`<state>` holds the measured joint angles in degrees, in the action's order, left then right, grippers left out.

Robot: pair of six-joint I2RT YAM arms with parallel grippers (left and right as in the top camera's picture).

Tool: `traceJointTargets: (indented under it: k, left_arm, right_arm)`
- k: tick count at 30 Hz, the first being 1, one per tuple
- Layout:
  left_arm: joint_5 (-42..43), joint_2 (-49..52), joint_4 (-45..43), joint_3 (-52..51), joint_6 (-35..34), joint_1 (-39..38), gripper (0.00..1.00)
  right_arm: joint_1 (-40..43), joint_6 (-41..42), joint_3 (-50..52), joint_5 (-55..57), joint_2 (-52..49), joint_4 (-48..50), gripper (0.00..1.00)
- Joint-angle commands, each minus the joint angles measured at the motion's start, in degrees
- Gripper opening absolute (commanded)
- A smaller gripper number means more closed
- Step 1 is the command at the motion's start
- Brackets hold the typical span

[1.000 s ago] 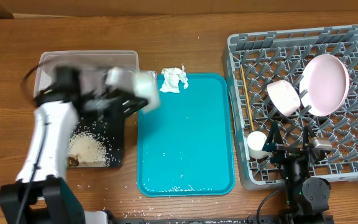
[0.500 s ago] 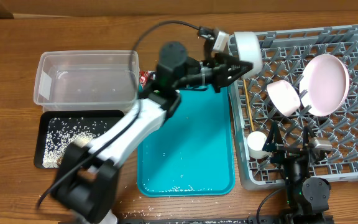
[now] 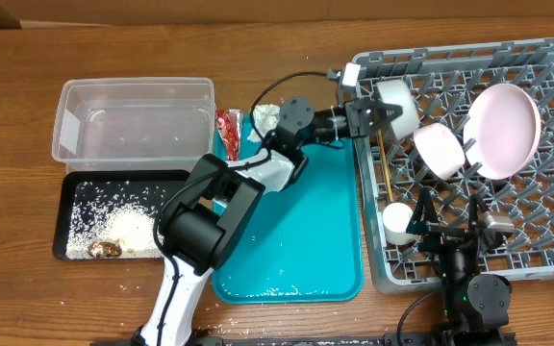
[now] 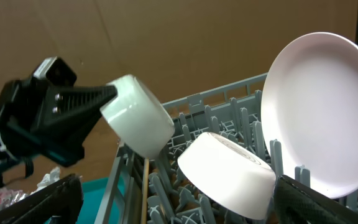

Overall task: Sort waste into correct bins and load items into the dishwasher
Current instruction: 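Carry the emptied white bowl with left gripper into the dish rack, then move left gripper to the red wrapper on the teal tray and grasp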

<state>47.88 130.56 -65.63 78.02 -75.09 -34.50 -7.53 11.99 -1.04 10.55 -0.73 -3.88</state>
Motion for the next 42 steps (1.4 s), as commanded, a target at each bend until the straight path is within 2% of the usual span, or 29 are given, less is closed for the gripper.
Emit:
traceJointTargets:
  k: [1, 8, 10, 12, 13, 14, 20, 22, 25, 28, 30, 32, 34, 36, 38, 42]
  left_arm:
    - [2.8, 0.6, 2.5, 2.7, 1.9, -1.4, 0.04]
    - [4.2, 0.6, 10.1, 2.8, 8.6, -1.6, 0.04]
    - [4.5, 0.6, 11.7, 2.8, 8.9, -1.5, 0.08]
    - [4.7, 0.6, 11.5, 2.8, 8.9, -1.2, 0.30]
    - [4.8, 0.6, 11.5, 2.8, 8.9, -0.7, 0.90]
    - [5.2, 0.6, 11.5, 2.8, 8.7, -0.2, 1.00]
    - [9.9, 0.2, 12.0, 2.9, 5.2, 4.6, 1.00]
    - [11.2, -0.7, 14.6, 2.9, 5.3, 6.3, 1.00]
    - [12.2, -3.4, 22.0, 2.9, 8.4, 8.3, 1.00]
    - [10.4, -7.9, 35.2, 2.9, 16.3, 9.7, 1.00]
    - [6.6, -11.6, 46.2, 2.9, 23.6, 10.2, 1.00]
    - [-0.7, -16.0, 59.2, 3.0, 31.9, 10.4, 1.00]
    - [-12.0, -20.1, 72.9, 3.7, 39.5, 10.5, 1.00]
    - [-24.4, -23.0, 83.0, 4.3, 44.2, 10.5, 1.00]
    - [-34.4, -24.5, 88.5, 4.6, 47.7, 10.5, 1.00]
    - [-45.2, -23.7, 92.8, 4.5, 53.4, 10.5, 1.00]
  right_arm:
    - [0.3, 0.0, 0.6, 0.3, 0.5, 0.3, 1.00]
    - [0.3, 0.0, 0.6, 0.3, 0.5, 0.3, 1.00]
    - [0.3, 0.0, 0.6, 0.3, 0.5, 0.3, 1.00]
    - [0.3, 0.0, 0.6, 0.3, 0.5, 0.3, 1.00]
    - [0.3, 0.0, 0.6, 0.3, 0.5, 0.3, 1.00]
    - [0.3, 0.0, 0.6, 0.3, 0.5, 0.3, 1.00]
    - [0.3, 0.0, 0.6, 0.3, 0.5, 0.3, 1.00]
    - [0.3, 0.0, 0.6, 0.3, 0.5, 0.3, 1.00]
    - [0.3, 0.0, 0.6, 0.3, 0.5, 0.3, 1.00]
    - [0.3, 0.0, 0.6, 0.3, 0.5, 0.3, 1.00]
    - [0.3, 0.0, 0.6, 0.3, 0.5, 0.3, 1.00]
    - [0.3, 0.0, 0.6, 0.3, 0.5, 0.3, 1.00]
    - [0.3, 0.0, 0.6, 0.3, 0.5, 0.3, 1.00]
    - [0.3, 0.0, 0.6, 0.3, 0.5, 0.3, 1.00]
    - [0.3, 0.0, 0.6, 0.3, 0.5, 0.3, 1.00]
    - [0.3, 0.0, 0.6, 0.3, 0.5, 0.3, 1.00]
